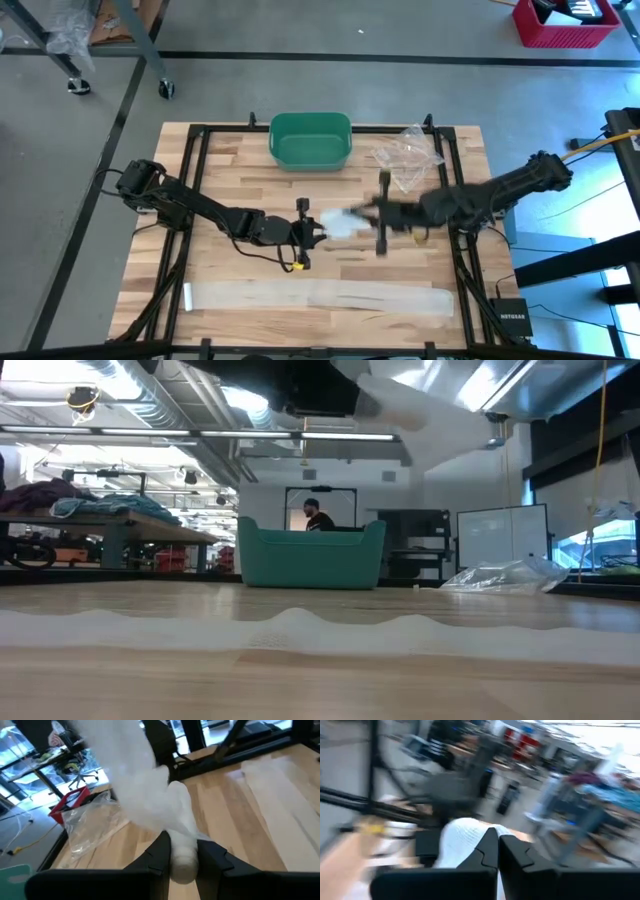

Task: Roll bandage
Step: Roll the top white bandage

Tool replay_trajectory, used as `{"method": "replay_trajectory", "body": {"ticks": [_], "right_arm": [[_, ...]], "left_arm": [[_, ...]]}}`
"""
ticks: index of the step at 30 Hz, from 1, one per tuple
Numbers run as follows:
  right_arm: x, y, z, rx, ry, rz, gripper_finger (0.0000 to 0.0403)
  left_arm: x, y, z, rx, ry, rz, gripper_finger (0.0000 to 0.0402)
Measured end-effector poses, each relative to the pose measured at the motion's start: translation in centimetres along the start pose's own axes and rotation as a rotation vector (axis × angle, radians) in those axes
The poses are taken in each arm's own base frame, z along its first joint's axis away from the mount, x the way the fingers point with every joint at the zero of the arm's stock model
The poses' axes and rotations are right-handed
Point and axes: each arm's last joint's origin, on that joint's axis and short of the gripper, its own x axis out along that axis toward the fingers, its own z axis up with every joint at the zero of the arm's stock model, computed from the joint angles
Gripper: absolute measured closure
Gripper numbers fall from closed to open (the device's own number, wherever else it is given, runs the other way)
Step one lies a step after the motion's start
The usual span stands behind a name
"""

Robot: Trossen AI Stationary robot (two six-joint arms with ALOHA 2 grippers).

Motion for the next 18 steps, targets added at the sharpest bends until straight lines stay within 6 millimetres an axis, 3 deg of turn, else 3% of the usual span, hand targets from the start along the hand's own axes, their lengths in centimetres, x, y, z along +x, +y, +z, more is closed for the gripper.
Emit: {"method": "replay_trajectory", "body": {"ticks": [6,12,18], "right_arm": [[1.4,-5.0,-0.9,0.027,0.076,-0.102,0.0391],[1.8,-7.9,-1.9,-0.013,0.114,-0.213,0.0399],[2.2,-9.8,-4.5,-0.016,0.296,-0.244,0.0385]], "left_arm": [[-0.4,-0.8,0.2,0.062,-0.013,-0.035,0.0347],[-0.4,-1.0,0.3,0.073,-0.027,-0.069,0.0347],[-0.7,-1.7,1.5,0.067,-0.082,-0.174,0.0347]]}}
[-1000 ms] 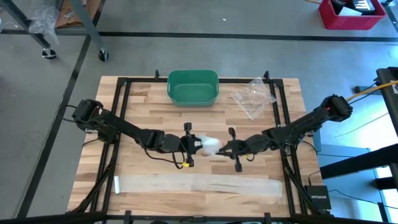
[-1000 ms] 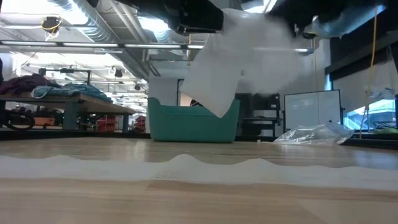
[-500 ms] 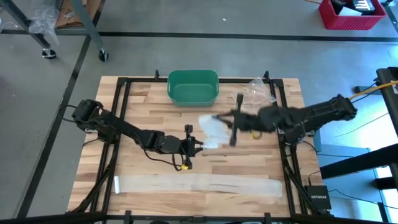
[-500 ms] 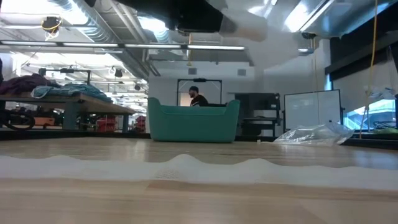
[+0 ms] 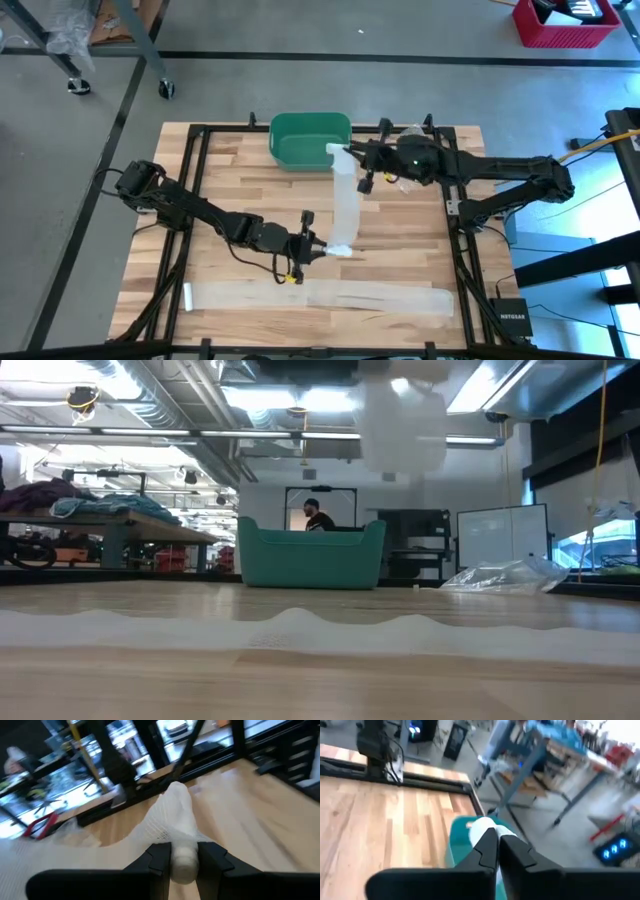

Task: Roll bandage
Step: Roll the top white bandage

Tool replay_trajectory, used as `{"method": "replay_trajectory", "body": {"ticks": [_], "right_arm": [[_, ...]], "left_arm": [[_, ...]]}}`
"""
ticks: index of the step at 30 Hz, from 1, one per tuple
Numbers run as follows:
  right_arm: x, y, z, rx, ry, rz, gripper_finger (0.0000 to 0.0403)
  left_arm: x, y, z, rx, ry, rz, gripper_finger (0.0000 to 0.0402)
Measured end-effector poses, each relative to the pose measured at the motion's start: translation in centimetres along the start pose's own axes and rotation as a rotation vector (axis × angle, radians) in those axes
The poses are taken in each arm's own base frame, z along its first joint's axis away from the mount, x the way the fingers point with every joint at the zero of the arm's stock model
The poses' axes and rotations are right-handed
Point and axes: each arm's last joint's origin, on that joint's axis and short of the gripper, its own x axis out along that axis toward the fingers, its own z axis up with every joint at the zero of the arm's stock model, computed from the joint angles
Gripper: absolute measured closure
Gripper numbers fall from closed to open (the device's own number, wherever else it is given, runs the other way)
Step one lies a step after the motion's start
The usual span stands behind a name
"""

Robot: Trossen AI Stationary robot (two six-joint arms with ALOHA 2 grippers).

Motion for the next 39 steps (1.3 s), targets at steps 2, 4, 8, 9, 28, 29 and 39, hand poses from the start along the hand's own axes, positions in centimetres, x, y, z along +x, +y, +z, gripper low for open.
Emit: {"method": "replay_trajectory", "body": {"ticks": [2,4,8,9,28,29,39], "right_arm": [[0.3,-0.5,-0.7,0.065,0.052,-0.008,0.0376],[0.7,-0.6,-1.5,0.135,0.112,0.026,0.0358],[2.0,0.1,-3.6,0.158,0.277,0.101,0.0291],[2.5,0.4,-4.0,0.147,0.31,0.103,0.0271],[0.3,-0.4,-1.7,0.21,0.554,0.311,0.0134],[0.4,-0.3,-1.9,0.208,0.565,0.318,0.0134],[-1.8,0.5,-2.8,0.202,0.724,0.44,0.0134]], "left_arm": [[0.0,-0.2,0.5,0.005,0.002,-0.015,0.0347],[-0.1,-0.4,1.1,0.011,0.011,-0.027,0.0347],[-0.1,-0.5,2.2,0.022,0.043,-0.048,0.0347],[-0.1,-0.6,2.4,0.021,0.059,-0.055,0.0347],[-0.4,-0.3,2.8,0.006,0.211,-0.06,0.0347],[-0.4,-0.3,2.8,0.008,0.212,-0.061,0.0347],[-0.5,-0.4,2.7,0.016,0.23,-0.044,0.0347]]}}
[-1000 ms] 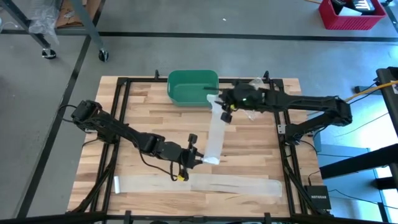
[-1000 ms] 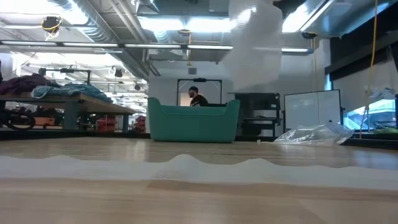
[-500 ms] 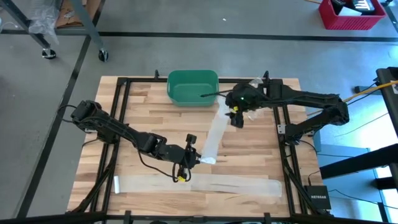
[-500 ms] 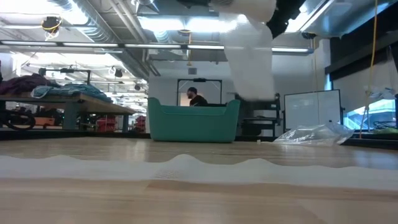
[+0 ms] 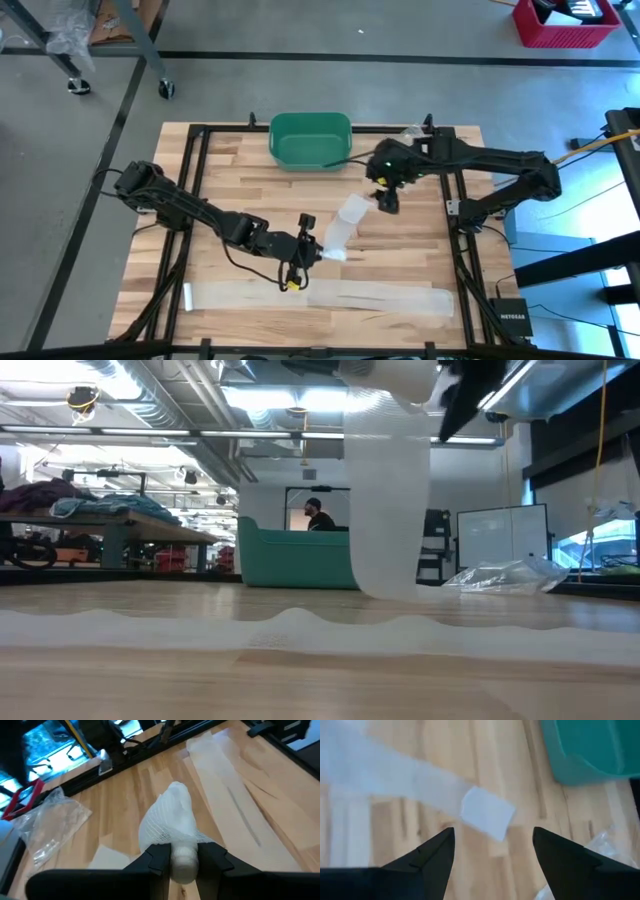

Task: Roll bandage
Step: Roll the top white bandage

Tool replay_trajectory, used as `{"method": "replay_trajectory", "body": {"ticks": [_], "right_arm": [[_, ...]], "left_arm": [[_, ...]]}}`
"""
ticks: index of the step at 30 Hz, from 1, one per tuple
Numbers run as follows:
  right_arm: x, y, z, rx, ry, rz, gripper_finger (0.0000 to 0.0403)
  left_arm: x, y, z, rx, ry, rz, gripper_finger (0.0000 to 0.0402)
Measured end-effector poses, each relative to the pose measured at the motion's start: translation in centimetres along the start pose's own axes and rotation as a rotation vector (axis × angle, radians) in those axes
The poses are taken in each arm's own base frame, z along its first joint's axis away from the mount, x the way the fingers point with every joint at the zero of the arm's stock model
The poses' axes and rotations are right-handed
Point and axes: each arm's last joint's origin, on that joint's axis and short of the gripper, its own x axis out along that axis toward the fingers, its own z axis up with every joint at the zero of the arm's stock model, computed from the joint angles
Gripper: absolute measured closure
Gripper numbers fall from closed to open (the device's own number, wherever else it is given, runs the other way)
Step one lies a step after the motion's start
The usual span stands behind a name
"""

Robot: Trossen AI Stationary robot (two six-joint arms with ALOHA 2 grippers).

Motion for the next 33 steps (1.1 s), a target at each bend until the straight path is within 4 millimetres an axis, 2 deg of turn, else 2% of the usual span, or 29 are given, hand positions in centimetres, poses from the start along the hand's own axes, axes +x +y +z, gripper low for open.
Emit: {"method": "replay_trajectory", "body": {"ticks": [2,4,10,14,17,20,24,26,29,33], "right_arm": [[-0.9,0.8,-1.0,0.004,-0.042,-0.004,0.0134],[-1.0,1.7,-2.1,-0.02,-0.126,-0.011,0.0134],[1.7,3.9,-5.2,-0.097,-0.598,0.004,0.0134],[4.2,4.6,-6.3,-0.135,-0.813,0.031,0.0134],[3.8,4.7,-5.6,-0.218,-0.933,0.012,0.0134],[2.6,4.8,-4.5,-0.314,-0.982,-0.058,0.0134],[0.5,4.9,-2.8,-0.311,-1.06,-0.076,0.0134],[0.7,5.0,-2.5,-0.273,-1.047,-0.051,0.0134],[2.3,5.3,-2.3,-0.247,-0.985,0.032,0.0134],[4.2,5.8,-1.7,-0.258,-0.958,0.066,0.0134]], "left_arm": [[-0.1,-0.1,0.0,0.005,0.005,0.019,0.0347],[-0.5,-0.2,0.2,0.009,0.006,0.036,0.0347],[-3.1,1.0,1.6,-0.033,-0.056,0.101,0.0347],[-5.9,3.8,2.9,-0.051,-0.136,0.222,0.0347],[-8.0,6.0,4.0,-0.098,-0.237,0.284,0.0347],[-9.6,7.5,4.5,-0.159,-0.304,0.321,0.0347],[-10.3,7.9,4.6,-0.212,-0.33,0.325,0.0347],[-10.4,7.8,4.7,-0.234,-0.336,0.327,0.0347],[-10.6,7.6,4.9,-0.271,-0.352,0.361,0.0347],[-10.6,7.3,4.9,-0.23,-0.343,0.361,0.0347]]}}
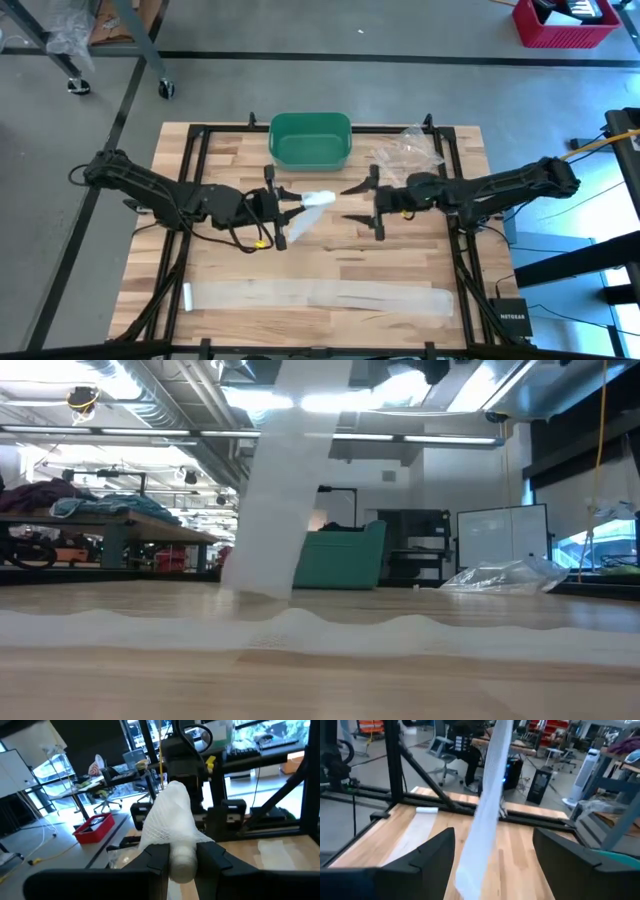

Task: Roll bandage
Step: Roll the top white bandage

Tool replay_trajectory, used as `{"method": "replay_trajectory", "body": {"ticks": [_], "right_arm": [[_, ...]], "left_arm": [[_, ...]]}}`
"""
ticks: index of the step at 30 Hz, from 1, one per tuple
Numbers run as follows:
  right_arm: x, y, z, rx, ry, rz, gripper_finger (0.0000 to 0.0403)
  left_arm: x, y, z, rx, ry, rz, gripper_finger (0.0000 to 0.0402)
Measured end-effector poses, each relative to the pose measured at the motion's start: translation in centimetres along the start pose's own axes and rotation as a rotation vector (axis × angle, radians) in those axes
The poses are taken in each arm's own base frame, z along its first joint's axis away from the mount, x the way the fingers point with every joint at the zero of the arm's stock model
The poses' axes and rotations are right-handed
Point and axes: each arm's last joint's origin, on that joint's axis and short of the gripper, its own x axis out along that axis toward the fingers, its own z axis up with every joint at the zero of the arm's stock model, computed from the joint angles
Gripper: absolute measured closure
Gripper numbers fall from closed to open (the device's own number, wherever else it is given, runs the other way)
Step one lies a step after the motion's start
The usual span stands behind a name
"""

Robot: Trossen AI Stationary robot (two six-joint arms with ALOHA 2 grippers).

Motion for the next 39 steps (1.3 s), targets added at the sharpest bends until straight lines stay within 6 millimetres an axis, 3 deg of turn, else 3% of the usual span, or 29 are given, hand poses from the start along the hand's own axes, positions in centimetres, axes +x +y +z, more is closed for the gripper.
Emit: {"method": "replay_trajectory", "body": {"ticks": [7,14,19,28,35,39], "right_arm": [[2.8,0.3,-1.5,-0.023,-0.033,-0.035,0.0134],[4.2,0.5,-2.2,-0.023,-0.077,-0.04,0.0145],[4.5,0.7,-2.5,-0.06,-0.077,-0.009,0.0206],[4.5,0.8,-2.3,-0.09,-0.109,0.043,0.0387],[4.1,0.2,-2.4,-0.19,-0.024,-0.148,0.0397],[3.8,-0.2,-2.3,-0.237,0.022,-0.261,0.0395]], "left_arm": [[-0.1,-0.2,0.1,-0.001,-0.004,-0.01,0.0347],[-0.1,-0.4,0.1,-0.008,-0.024,-0.083,0.0347],[-0.1,-0.5,0.2,-0.013,-0.035,-0.112,0.0347],[-0.1,-0.6,0.4,-0.087,-0.065,-0.215,0.0347],[-0.4,-1.1,0.5,-0.113,-0.071,-0.293,0.0347],[-0.6,-1.5,0.7,-0.116,-0.107,-0.421,0.0347]]}}
